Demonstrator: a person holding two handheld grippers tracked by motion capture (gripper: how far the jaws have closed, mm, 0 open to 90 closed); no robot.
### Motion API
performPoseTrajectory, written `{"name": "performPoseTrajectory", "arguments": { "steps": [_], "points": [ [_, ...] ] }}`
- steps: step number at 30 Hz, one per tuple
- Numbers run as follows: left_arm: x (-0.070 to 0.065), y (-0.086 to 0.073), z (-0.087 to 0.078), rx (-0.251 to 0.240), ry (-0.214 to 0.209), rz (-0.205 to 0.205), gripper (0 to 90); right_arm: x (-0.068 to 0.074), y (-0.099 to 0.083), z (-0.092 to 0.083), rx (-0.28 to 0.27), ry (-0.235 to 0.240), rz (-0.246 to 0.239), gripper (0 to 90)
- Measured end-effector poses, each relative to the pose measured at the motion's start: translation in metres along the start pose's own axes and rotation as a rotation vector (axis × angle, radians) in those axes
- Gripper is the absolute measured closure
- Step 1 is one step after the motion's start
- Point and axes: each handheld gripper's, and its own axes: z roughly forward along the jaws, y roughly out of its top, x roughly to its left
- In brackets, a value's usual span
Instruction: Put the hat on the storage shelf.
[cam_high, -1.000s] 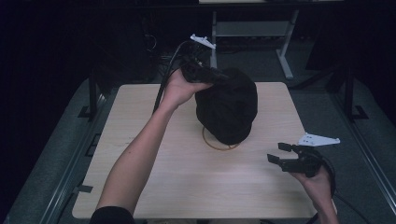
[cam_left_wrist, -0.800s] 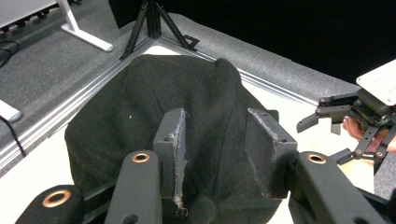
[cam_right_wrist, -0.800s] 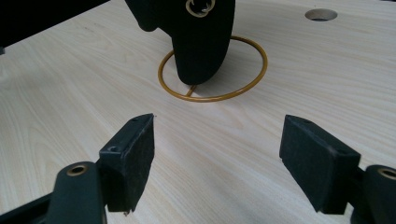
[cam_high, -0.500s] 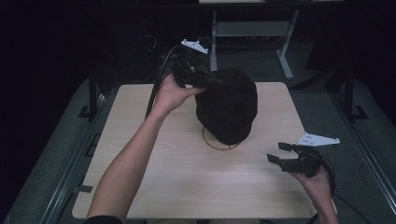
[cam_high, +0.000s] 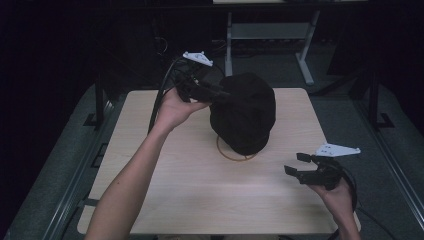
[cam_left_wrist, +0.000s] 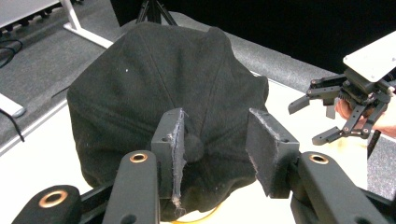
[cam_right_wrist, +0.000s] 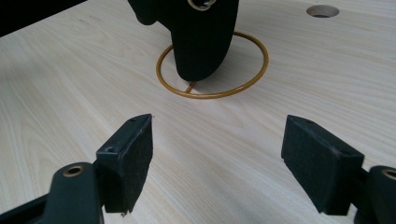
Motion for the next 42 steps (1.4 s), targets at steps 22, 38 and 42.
{"name": "performPoseTrajectory", "arguments": {
  "steps": [22,38,42],
  "points": [
    [-0.002,-0.035,-0.022,-0.010,0.017,-0.035,55.0,0.004,0.001,0.003,0.012,0.000,-0.012,24.2],
    [0.000,-0.066,-0.032,-0.015,0.024,-0.066,54.1,0.010,0.003,0.008,0.022,0.015,-0.031,24.2],
    [0.000,-0.075,-0.034,-0.012,0.025,-0.078,53.7,0.010,0.003,0.008,0.023,0.018,-0.035,24.2]
  ]
}}
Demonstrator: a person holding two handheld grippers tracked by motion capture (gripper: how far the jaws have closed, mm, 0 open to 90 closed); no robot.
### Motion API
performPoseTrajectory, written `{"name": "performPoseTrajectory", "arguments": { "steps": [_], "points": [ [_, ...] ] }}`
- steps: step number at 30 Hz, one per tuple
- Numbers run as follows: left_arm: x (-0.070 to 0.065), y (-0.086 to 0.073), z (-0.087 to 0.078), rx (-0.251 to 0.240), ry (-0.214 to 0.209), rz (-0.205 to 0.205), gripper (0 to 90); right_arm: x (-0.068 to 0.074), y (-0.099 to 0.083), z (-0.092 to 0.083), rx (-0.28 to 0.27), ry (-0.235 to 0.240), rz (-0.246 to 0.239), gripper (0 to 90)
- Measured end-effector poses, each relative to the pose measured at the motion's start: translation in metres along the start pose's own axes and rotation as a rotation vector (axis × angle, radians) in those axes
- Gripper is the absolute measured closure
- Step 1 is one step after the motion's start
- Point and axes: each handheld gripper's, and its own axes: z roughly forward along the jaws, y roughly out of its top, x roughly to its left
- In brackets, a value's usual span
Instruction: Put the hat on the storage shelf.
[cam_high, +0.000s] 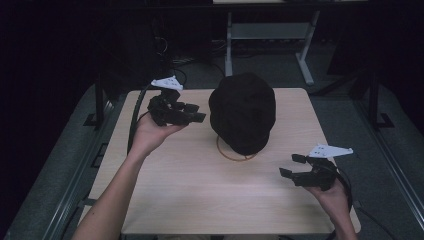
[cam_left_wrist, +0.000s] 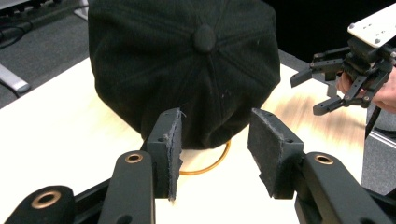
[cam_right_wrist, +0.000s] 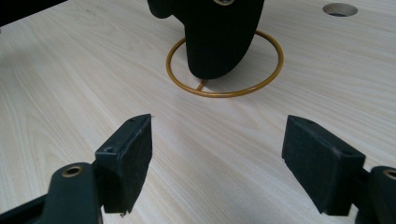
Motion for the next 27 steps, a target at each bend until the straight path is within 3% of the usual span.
{"name": "performPoseTrajectory", "arguments": {
  "steps": [27],
  "points": [
    [0.001,-0.038,-0.008,-0.007,0.019,-0.044,53.4,0.005,0.002,0.005,0.013,0.001,-0.010,24.2]
  ]
}}
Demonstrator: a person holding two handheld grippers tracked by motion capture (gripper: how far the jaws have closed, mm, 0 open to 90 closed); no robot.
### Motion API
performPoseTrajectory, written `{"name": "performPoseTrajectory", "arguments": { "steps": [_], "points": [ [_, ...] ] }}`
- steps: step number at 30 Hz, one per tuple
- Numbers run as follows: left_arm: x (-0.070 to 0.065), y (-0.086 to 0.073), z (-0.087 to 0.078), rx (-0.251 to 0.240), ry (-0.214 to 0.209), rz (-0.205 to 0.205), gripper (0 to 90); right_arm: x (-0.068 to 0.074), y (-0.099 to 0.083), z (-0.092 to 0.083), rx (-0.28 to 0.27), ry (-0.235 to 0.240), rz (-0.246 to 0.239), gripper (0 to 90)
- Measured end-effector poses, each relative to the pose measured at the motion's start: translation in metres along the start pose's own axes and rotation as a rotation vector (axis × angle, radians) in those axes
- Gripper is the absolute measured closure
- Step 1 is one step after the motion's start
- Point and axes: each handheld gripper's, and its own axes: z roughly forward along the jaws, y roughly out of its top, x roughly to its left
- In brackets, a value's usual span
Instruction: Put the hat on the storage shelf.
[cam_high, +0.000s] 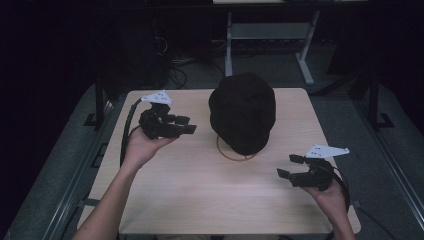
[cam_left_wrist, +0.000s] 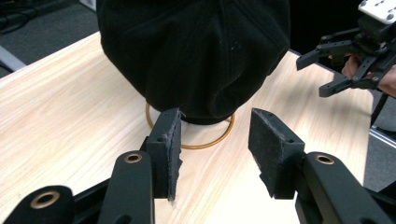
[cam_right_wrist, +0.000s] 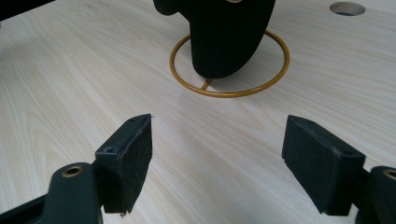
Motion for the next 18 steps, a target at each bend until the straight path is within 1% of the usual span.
{"name": "performPoseTrajectory", "arguments": {
  "steps": [4,6,8,9,12,14,15,16,18],
  "points": [
    [0.000,-0.006,-0.001,0.005,0.003,0.001,52.8,0.000,0.000,0.001,0.001,0.002,-0.006,24.1],
    [0.000,-0.009,-0.001,0.001,0.003,-0.009,52.7,0.001,0.000,0.001,0.001,0.002,-0.005,24.2],
    [0.001,-0.013,-0.002,0.003,0.006,0.000,52.4,0.001,0.000,0.001,0.003,0.002,-0.003,24.1],
    [0.000,-0.014,-0.002,0.005,0.005,-0.010,52.4,0.001,0.000,0.001,0.004,0.001,-0.003,24.1],
    [0.001,-0.020,-0.002,0.008,0.006,-0.009,52.3,0.002,0.001,0.002,0.006,0.000,-0.003,24.1],
    [0.001,-0.024,-0.001,0.008,0.004,-0.020,52.3,0.002,0.001,0.002,0.006,0.002,-0.006,24.1],
    [0.001,-0.026,-0.002,0.011,0.004,-0.013,52.4,0.002,0.001,0.003,0.007,0.002,-0.007,24.1],
    [0.001,-0.029,-0.001,0.009,0.003,-0.021,52.4,0.003,0.001,0.003,0.007,0.002,-0.007,24.2],
    [0.001,-0.032,-0.001,0.011,0.005,-0.020,52.4,0.003,0.001,0.003,0.011,0.002,-0.005,24.1]
  ]
}}
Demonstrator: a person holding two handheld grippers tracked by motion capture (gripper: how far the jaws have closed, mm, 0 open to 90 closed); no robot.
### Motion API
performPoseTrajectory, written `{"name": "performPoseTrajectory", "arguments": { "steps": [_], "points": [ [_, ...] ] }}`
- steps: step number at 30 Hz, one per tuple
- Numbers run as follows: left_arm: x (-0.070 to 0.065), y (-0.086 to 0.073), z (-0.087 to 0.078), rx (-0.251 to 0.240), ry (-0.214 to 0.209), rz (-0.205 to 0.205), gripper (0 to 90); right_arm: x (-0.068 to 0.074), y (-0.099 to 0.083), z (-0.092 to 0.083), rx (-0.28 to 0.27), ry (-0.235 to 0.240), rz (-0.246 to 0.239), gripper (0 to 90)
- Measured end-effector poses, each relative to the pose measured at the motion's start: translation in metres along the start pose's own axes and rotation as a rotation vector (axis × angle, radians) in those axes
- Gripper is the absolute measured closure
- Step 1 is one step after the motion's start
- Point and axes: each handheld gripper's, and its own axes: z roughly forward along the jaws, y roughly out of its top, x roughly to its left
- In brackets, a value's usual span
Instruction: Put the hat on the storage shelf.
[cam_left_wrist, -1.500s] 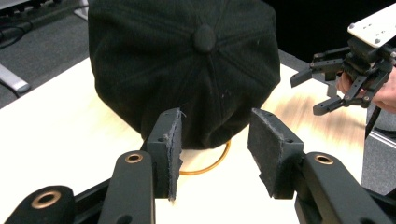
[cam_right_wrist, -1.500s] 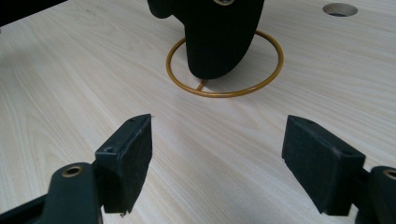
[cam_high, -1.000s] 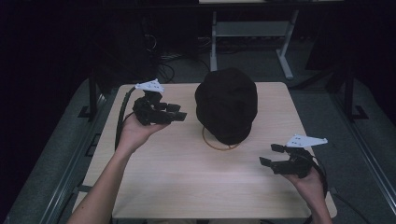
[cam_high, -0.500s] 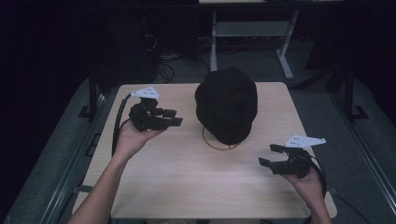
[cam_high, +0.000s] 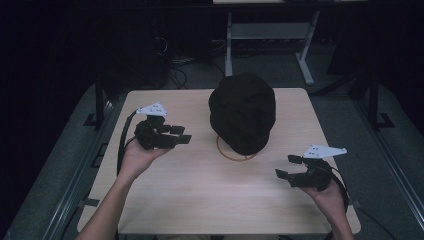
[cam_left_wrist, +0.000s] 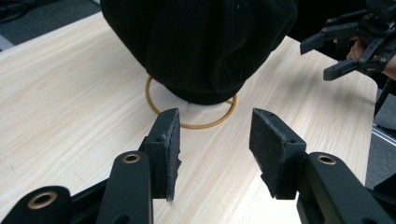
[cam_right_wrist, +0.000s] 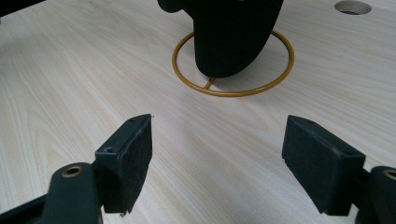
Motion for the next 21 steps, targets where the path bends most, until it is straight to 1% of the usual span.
{"name": "performPoseTrajectory", "arguments": {
  "steps": [5,14,15,16,17,18,19,20,21],
  "points": [
    [0.001,-0.010,-0.001,-0.004,0.005,-0.018,51.9,0.001,0.000,0.001,0.001,0.002,-0.006,24.1],
    [0.003,-0.028,-0.002,0.007,0.009,-0.033,51.3,0.002,0.001,0.003,0.005,0.003,-0.005,24.1],
    [0.003,-0.031,-0.002,0.007,0.010,-0.030,51.2,0.002,0.001,0.003,0.005,0.004,-0.005,23.9],
    [0.003,-0.033,-0.002,0.005,0.008,-0.036,51.2,0.002,0.001,0.003,0.004,0.005,-0.004,23.8],
    [0.004,-0.034,-0.003,0.006,0.008,-0.027,51.1,0.002,0.001,0.003,0.004,0.004,-0.004,23.8],
    [0.003,-0.037,-0.003,0.005,0.010,-0.034,50.7,0.002,0.001,0.003,0.003,0.004,-0.004,23.8],
    [0.004,-0.039,-0.003,0.008,0.013,-0.028,50.4,0.002,0.001,0.003,0.004,0.003,-0.006,23.8],
    [0.003,-0.040,-0.003,0.009,0.016,-0.035,50.1,0.002,0.001,0.002,0.004,0.003,-0.006,23.8],
    [0.004,-0.042,-0.004,0.010,0.015,-0.032,49.7,0.002,0.001,0.002,0.005,0.003,-0.005,23.8]
  ]
}}
